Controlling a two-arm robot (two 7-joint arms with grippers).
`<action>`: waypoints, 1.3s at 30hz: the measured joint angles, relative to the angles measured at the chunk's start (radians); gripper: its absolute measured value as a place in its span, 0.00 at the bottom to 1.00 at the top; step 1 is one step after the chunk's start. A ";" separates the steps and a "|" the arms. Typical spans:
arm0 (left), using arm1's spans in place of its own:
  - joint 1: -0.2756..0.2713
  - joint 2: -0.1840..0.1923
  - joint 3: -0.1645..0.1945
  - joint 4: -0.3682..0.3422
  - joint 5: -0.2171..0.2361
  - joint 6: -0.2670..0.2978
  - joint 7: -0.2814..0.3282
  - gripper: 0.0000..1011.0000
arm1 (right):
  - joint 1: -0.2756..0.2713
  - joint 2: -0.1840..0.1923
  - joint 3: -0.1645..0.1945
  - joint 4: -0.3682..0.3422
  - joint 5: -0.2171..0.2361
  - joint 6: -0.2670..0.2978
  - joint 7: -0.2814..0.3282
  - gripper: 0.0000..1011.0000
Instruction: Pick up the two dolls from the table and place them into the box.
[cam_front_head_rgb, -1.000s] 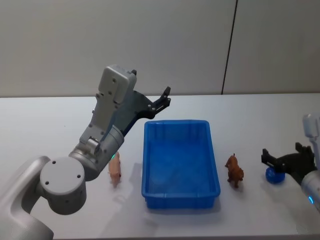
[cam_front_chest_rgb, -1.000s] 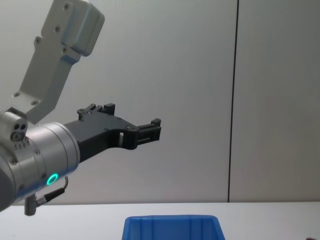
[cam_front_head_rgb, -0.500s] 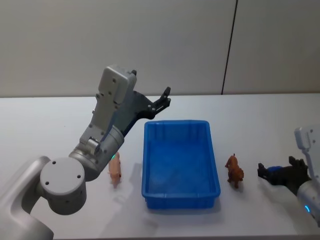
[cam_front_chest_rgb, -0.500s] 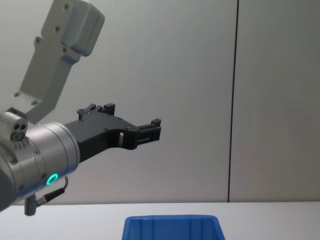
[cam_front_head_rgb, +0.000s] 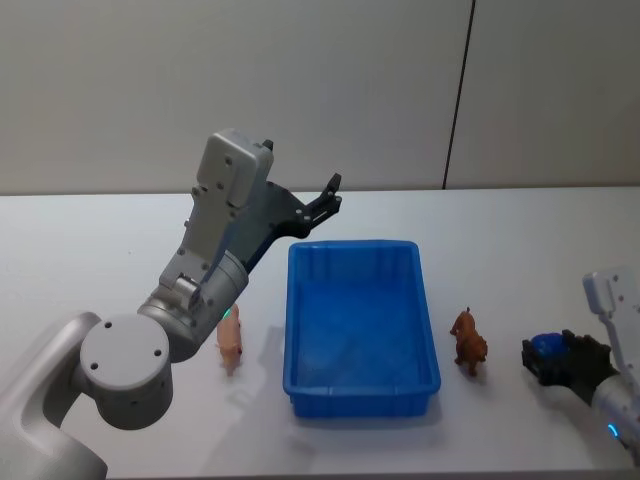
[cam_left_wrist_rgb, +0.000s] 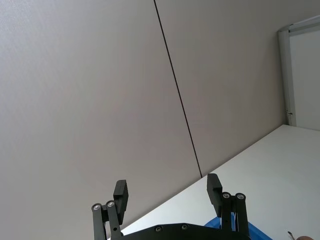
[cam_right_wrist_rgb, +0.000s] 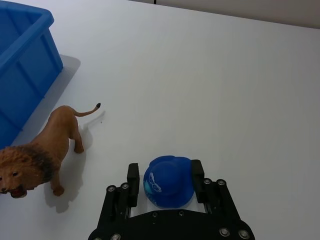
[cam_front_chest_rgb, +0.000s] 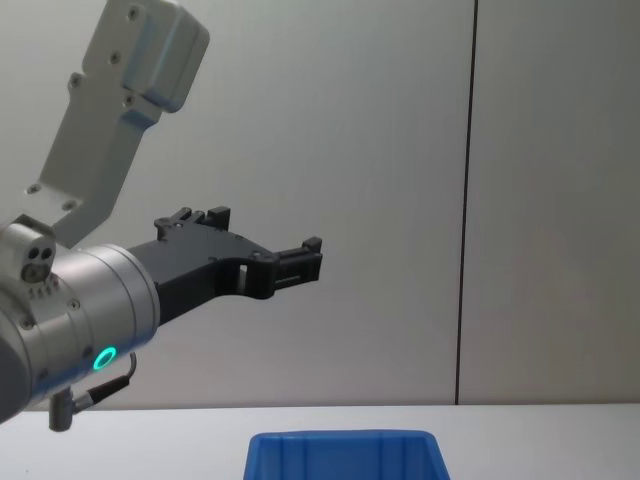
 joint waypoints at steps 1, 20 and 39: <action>0.000 0.000 0.000 0.000 0.000 0.000 0.000 0.99 | 0.000 0.000 0.000 0.000 0.000 0.000 0.000 0.61; 0.000 0.000 0.000 0.000 0.000 0.000 0.000 0.99 | -0.012 0.005 -0.007 -0.018 -0.047 -0.103 0.047 0.30; 0.000 0.000 0.000 0.000 0.000 0.000 0.000 0.99 | -0.025 -0.007 -0.035 -0.165 -0.064 -0.261 0.168 0.20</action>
